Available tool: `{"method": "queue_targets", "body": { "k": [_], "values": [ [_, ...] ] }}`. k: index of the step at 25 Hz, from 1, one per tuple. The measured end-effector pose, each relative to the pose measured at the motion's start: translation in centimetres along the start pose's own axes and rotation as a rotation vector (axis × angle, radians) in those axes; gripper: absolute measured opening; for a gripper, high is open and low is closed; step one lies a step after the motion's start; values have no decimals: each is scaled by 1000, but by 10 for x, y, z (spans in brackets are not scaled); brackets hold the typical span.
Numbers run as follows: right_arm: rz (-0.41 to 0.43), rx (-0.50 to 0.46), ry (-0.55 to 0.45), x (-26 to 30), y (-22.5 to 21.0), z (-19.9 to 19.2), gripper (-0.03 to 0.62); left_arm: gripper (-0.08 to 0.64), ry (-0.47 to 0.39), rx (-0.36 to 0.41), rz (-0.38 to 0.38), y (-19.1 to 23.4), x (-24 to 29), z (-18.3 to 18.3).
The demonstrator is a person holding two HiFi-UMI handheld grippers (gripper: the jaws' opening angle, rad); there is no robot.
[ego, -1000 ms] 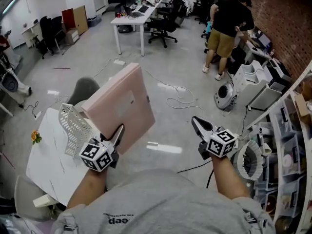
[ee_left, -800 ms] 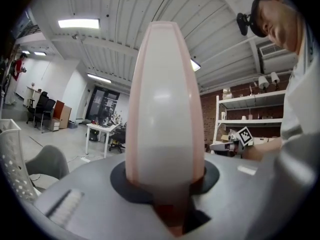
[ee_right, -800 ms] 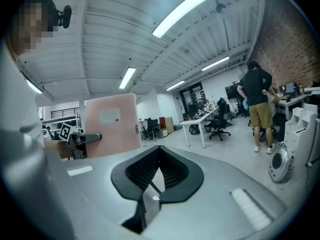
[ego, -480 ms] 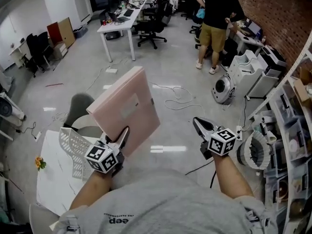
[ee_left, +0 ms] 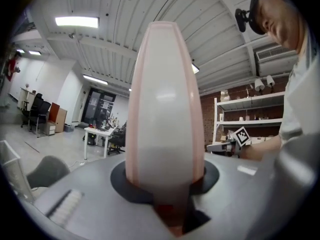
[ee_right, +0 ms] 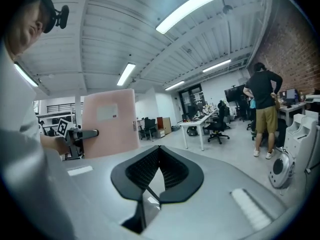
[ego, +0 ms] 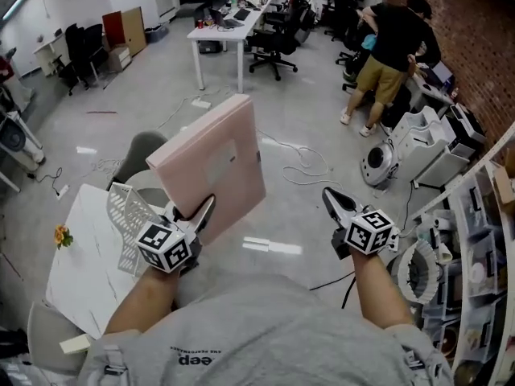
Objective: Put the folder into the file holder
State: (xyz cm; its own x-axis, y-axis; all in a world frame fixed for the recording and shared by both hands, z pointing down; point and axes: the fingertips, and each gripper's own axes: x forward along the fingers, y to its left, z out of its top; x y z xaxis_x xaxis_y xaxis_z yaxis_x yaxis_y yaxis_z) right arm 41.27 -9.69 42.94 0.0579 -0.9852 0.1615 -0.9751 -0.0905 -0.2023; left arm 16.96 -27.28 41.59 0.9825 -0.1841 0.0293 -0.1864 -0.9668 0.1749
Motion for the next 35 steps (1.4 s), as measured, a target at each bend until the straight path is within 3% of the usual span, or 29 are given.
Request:
{"method": "queue_targets", "body": {
  "k": [4, 13, 20, 28, 35],
  "values": [
    [91, -32, 13, 38, 22, 13, 5, 179, -39, 10, 99, 22, -37, 21],
    [339, -102, 37, 123, 115, 23, 5, 178, -99, 48, 351, 69, -155, 58],
    [522, -123, 84, 174, 216, 18, 5, 178, -169, 64, 520, 94, -267, 108],
    [628, -153, 119, 211, 286, 13, 5, 178, -220, 101, 636, 118, -350, 149],
    [637, -154, 136, 235, 305, 5, 5, 178, -216, 97, 634, 144, -364, 130]
  ]
}}
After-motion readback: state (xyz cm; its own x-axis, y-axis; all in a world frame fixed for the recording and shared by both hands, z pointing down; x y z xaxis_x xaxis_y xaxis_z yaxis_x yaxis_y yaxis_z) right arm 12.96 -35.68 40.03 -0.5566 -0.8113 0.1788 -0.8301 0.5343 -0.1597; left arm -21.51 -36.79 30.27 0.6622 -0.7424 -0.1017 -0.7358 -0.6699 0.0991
